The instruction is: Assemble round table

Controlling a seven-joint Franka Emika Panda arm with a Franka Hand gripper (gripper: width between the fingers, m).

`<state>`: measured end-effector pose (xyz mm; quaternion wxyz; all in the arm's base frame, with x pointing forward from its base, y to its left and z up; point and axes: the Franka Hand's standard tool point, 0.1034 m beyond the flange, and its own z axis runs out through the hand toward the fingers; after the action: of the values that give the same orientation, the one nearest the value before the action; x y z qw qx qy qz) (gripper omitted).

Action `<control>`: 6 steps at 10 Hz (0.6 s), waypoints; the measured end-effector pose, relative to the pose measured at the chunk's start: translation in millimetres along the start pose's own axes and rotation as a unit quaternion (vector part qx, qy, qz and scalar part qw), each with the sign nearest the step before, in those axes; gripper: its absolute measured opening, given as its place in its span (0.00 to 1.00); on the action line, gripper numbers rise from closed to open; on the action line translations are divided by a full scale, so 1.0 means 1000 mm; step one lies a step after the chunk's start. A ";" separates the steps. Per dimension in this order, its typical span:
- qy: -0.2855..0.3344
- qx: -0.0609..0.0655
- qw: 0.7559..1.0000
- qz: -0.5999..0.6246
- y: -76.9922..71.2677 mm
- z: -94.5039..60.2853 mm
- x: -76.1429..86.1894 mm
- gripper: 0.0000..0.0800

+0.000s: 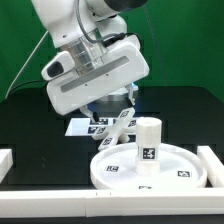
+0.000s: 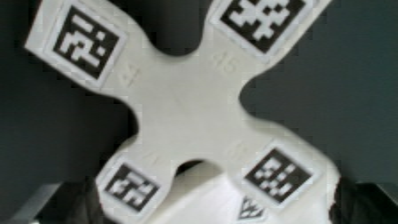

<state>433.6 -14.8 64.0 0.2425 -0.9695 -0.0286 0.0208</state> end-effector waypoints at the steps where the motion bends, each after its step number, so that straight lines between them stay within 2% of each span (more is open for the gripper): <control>1: 0.002 -0.007 1.000 -0.023 0.004 0.003 0.000 0.81; 3: 0.004 -0.022 0.999 -0.043 0.003 0.006 -0.002 0.81; 6: 0.005 -0.024 0.999 -0.039 0.006 0.005 -0.003 0.81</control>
Offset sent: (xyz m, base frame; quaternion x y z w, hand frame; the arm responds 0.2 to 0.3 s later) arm 0.0000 0.0000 0.0000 0.0000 0.0000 0.0000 1.0000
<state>430.8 -18.3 56.7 0.2201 -0.9732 -0.0658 0.0060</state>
